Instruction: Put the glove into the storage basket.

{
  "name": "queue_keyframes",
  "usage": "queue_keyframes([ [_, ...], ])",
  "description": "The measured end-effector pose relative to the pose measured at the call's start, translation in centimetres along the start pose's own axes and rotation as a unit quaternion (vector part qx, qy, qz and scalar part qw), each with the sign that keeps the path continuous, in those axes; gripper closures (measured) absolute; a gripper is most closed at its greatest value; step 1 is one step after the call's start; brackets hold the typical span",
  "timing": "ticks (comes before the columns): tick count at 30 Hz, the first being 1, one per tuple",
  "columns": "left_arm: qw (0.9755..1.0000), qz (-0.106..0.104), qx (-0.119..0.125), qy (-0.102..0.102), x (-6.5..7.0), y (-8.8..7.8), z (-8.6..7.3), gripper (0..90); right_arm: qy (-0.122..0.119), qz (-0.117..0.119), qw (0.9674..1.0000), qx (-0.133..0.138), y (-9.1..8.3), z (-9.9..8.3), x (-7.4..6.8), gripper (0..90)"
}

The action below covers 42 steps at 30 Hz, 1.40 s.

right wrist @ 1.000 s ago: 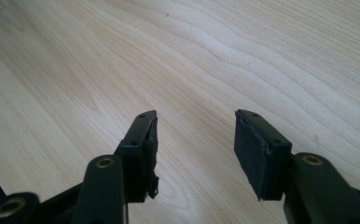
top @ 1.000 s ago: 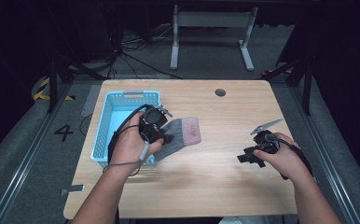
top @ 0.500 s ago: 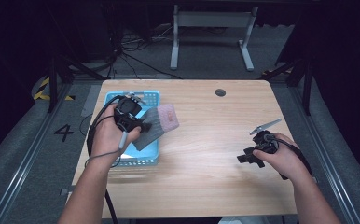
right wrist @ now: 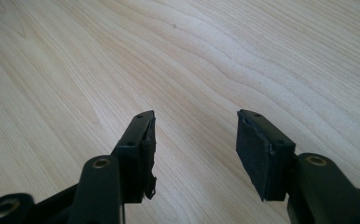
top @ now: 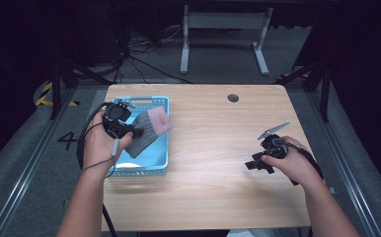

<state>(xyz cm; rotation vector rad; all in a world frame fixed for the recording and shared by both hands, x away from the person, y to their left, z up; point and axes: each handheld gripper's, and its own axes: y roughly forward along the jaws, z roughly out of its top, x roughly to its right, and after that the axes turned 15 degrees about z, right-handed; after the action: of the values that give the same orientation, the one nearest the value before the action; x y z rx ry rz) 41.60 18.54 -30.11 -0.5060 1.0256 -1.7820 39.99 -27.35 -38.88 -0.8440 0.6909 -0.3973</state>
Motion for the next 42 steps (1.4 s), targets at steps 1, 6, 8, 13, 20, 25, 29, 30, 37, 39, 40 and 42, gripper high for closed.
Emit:
queue_keyframes([
  [1,1.0000,0.003,-0.003,-0.002,-0.2,0.2,-0.1,72.7,0.000,0.001,1.0000,-0.001,0.1,0.0,0.0,47.9],
  [6,0.9996,0.006,-0.017,-0.024,-1.7,1.5,-0.6,72.7,-0.002,0.001,1.0000,-0.003,0.2,0.0,-0.2,47.7],
  [8,0.9992,0.004,-0.026,-0.031,-2.3,2.2,-0.9,72.7,-0.003,0.000,1.0000,-0.004,0.2,-0.1,-0.2,47.6],
  [13,0.9976,-0.002,-0.052,-0.045,-3.4,4.5,-1.3,72.6,0.002,-0.002,1.0000,-0.003,0.2,-0.3,-0.2,46.9],
  [20,0.9952,-0.013,-0.084,-0.048,-4.4,7.5,-1.7,72.3,0.005,-0.007,1.0000,-0.003,0.2,-0.6,-0.1,46.7],
  [25,0.9933,-0.010,-0.111,-0.032,-4.3,9.6,-2.1,71.9,0.001,-0.005,1.0000,-0.003,0.2,-0.7,-0.3,46.5],
  [29,0.9925,-0.019,-0.115,-0.038,-4.5,10.8,-2.5,70.6,0.000,-0.004,1.0000,0.001,0.1,-0.7,-0.3,46.4],
  [30,0.9926,-0.019,-0.112,-0.043,-4.5,11.0,-2.6,69.6,0.000,-0.006,1.0000,0.002,0.0,-0.8,-0.3,46.2],
  [37,0.9920,0.023,-0.113,-0.050,-4.2,11.1,-2.7,42.9,0.000,-0.004,1.0000,0.007,-0.2,-0.8,-0.4,45.9],
  [39,0.9932,0.034,-0.102,-0.045,-3.8,10.4,-2.6,38.9,0.000,-0.004,1.0000,0.008,-0.3,-0.7,-0.4,45.6],
  [40,0.9940,0.034,-0.095,-0.042,-3.6,10.0,-2.6,39.2,-0.001,-0.005,1.0000,0.008,-0.3,-0.7,-0.4,45.4],
  [42,0.9957,0.038,-0.077,-0.037,-2.9,8.9,-2.4,38.5,-0.003,-0.005,1.0000,0.007,-0.2,-0.6,-0.3,45.2],
])
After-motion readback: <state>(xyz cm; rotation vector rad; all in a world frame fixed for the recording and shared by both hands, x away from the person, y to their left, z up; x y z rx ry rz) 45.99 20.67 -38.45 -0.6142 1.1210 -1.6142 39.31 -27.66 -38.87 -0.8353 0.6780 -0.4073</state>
